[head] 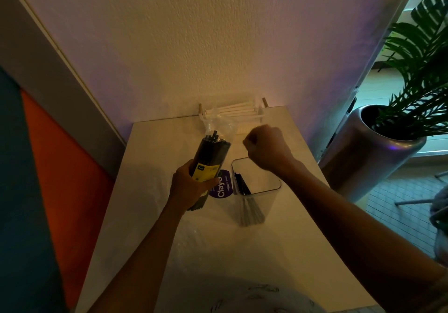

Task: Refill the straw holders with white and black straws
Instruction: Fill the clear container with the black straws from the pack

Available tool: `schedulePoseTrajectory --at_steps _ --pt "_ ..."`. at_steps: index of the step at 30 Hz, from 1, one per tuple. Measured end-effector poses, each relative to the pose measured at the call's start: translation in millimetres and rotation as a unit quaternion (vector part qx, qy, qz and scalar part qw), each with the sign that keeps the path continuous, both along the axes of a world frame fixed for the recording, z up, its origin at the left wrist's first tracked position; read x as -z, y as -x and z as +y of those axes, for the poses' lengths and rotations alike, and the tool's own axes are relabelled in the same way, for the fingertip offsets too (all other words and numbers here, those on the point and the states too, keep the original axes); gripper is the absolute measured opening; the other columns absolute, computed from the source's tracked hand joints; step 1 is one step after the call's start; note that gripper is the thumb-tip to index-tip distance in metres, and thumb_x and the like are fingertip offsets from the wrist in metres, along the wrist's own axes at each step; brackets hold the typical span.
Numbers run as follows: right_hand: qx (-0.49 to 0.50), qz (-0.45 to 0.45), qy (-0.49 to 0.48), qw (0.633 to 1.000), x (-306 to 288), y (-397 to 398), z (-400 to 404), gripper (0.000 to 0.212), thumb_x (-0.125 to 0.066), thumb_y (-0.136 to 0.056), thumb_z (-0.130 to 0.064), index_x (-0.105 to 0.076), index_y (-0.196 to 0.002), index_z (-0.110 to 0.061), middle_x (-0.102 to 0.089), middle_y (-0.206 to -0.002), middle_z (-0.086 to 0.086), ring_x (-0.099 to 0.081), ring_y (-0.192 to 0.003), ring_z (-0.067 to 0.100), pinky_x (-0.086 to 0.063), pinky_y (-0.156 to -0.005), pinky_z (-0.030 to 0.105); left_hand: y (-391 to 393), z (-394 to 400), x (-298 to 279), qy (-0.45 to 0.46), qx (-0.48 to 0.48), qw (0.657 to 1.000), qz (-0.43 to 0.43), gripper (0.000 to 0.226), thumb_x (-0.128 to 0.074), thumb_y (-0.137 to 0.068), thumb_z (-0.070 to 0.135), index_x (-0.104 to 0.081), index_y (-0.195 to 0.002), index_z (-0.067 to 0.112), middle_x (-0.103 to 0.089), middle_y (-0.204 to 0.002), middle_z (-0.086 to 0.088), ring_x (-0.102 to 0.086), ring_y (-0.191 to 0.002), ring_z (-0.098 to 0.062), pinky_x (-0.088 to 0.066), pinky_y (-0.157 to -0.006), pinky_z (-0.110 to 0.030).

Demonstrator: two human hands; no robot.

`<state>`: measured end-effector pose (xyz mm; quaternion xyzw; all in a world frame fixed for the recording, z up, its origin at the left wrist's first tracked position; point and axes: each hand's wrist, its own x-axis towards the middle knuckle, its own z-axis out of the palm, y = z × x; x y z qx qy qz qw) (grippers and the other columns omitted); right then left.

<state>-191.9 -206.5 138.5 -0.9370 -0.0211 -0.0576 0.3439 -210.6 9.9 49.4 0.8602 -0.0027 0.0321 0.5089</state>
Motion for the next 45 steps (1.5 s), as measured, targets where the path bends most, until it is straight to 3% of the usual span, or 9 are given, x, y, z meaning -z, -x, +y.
schedulePoseTrajectory --at_steps 3,5,8,13,20,32,37,41,45 --pt "0.018 -0.159 -0.085 0.983 -27.7 2.8 0.9 0.014 -0.058 -0.097 -0.015 -0.069 -0.103 -0.008 -0.067 -0.090 -0.004 -0.064 -0.076 0.005 -0.048 -0.068 0.008 0.1 1.5 0.2 -0.005 0.006 1.000 0.001 0.057 -0.088 -0.066 0.021 -0.063 -0.117 0.016 -0.071 -0.106 -0.002 -0.067 -0.089 -0.016 -0.057 -0.081 -0.035" --pt "-0.019 -0.209 -0.095 0.973 -42.5 2.9 3.3 0.015 -0.060 -0.096 -0.014 -0.070 -0.106 -0.008 -0.065 -0.093 -0.007 -0.059 -0.078 -0.001 -0.044 -0.072 0.000 0.2 1.9 -0.2 -0.008 0.008 1.000 0.002 0.056 -0.088 -0.065 0.022 -0.064 -0.115 0.018 -0.071 -0.102 0.001 -0.068 -0.088 -0.015 -0.058 -0.080 -0.037" --pt "-0.093 -0.165 -0.046 0.981 -48.5 -3.9 7.5 0.016 -0.061 -0.096 -0.015 -0.071 -0.108 -0.012 -0.069 -0.099 -0.007 -0.058 -0.082 -0.003 -0.039 -0.072 -0.003 -0.7 1.7 -1.4 -0.014 0.015 1.000 -0.001 0.056 -0.089 -0.064 0.023 -0.064 -0.114 0.018 -0.072 -0.101 0.002 -0.069 -0.087 -0.015 -0.059 -0.079 -0.039" --pt "-0.153 -0.052 0.028 0.986 -44.8 -9.6 10.4 0.017 -0.058 -0.097 -0.011 -0.070 -0.109 -0.012 -0.067 -0.097 -0.008 -0.057 -0.082 -0.002 -0.040 -0.068 0.005 -1.6 -1.3 -5.8 -0.026 0.030 0.999 -0.002 0.052 -0.090 -0.062 0.026 -0.065 -0.108 0.024 -0.073 -0.094 0.005 -0.069 -0.083 -0.009 -0.060 -0.075 -0.040" --pt "-0.185 -0.001 0.023 0.982 -39.1 -11.3 13.1 0.028 -0.060 -0.092 -0.005 -0.070 -0.115 -0.016 -0.066 -0.123 0.003 -0.060 -0.112 0.018 -0.050 -0.087 0.024 -5.4 -3.0 -8.7 -0.034 0.035 0.999 0.014 0.057 -0.090 -0.062 0.028 -0.064 -0.112 0.019 -0.072 -0.098 0.002 -0.069 -0.088 -0.014 -0.059 -0.079 -0.042" --pt "-0.164 0.009 0.035 0.986 -36.7 -17.0 10.6 0.015 -0.068 -0.088 -0.015 -0.074 -0.102 -0.010 -0.070 -0.103 0.005 -0.064 -0.093 0.016 -0.052 -0.071 0.018 -8.0 -2.7 -14.6 -0.051 0.054 0.997 0.002 0.053 -0.089 -0.062 0.026 -0.063 -0.107 0.020 -0.072 -0.093 0.003 -0.069 -0.083 -0.015 -0.060 -0.074 -0.045" --pt "-0.127 -0.007 0.000 0.992 -33.2 -16.1 13.2 0.011 -0.070 -0.087 -0.017 -0.074 -0.096 -0.012 -0.067 -0.099 -0.001 -0.059 -0.095 0.014 -0.047 -0.069 0.017 -10.1 -3.0 -14.9 -0.040 0.063 0.997 0.012 0.055 -0.090 -0.059 0.028 -0.063 -0.107 0.022 -0.072 -0.094 0.003 -0.070 -0.083 -0.016 -0.060 -0.074 -0.046" --pt "-0.121 -0.025 -0.037 0.992 -30.4 -15.1 11.8 0.006 -0.071 -0.085 -0.014 -0.076 -0.089 -0.016 -0.072 -0.104 -0.001 -0.063 -0.099 0.014 -0.054 -0.082 0.027 -8.8 -4.4 -14.4 -0.034 0.060 0.998 0.010 0.056 -0.091 -0.058 0.028 -0.063 -0.107 0.024 -0.072 -0.094 0.005 -0.070 -0.083 -0.011 -0.061 -0.074 -0.044" --pt "-0.114 -0.043 -0.047 0.991 -31.0 -14.4 10.0 0.011 -0.067 -0.086 -0.007 -0.073 -0.088 -0.016 -0.072 -0.100 0.000 -0.064 -0.096 0.013 -0.052 -0.076 0.020 -8.5 -6.0 -19.1 -0.031 0.070 0.997 0.008 0.053 -0.090 -0.061 0.026 -0.063 -0.106 0.026 -0.072 -0.094 0.006 -0.070 -0.083 -0.011 -0.060 -0.075 -0.043"
